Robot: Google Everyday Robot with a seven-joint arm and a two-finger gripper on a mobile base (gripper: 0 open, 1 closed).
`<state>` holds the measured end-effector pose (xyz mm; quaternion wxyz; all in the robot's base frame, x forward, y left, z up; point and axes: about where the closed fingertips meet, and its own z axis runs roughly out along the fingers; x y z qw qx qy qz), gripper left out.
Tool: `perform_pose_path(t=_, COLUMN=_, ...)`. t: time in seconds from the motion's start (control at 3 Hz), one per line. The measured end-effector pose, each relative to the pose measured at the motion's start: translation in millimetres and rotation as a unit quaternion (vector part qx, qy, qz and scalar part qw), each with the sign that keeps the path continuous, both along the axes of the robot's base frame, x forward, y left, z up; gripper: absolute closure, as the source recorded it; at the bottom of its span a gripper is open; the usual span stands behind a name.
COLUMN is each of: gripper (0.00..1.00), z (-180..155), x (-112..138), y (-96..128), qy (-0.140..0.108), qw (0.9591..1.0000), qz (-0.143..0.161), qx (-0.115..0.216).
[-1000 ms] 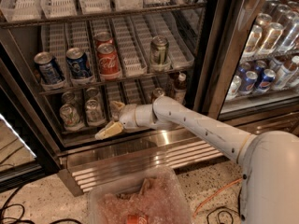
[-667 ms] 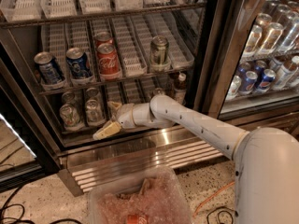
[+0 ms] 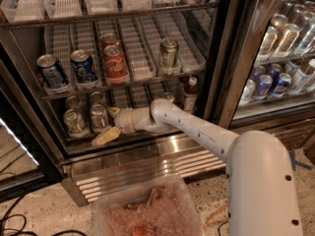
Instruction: Pick 7up can from bottom shelf of fridge
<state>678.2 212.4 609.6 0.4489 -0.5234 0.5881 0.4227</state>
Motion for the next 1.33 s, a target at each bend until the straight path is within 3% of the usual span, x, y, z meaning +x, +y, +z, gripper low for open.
perform_pose_path(t=0.33, gripper=0.00, z=-7.3, x=24.9, y=20.3, qy=-0.003, qw=0.9998, qz=0.010, qx=0.019)
perform_pose_path(t=0.67, gripper=0.00, z=-12.8, x=30.6, y=30.8, qy=0.000, qw=0.9998, qz=0.016, qx=0.016)
perform_pose_path(t=1.33, gripper=0.48, z=-11.9, x=31.0, y=28.3, qy=0.002, qw=0.9998, qz=0.015, qx=0.010)
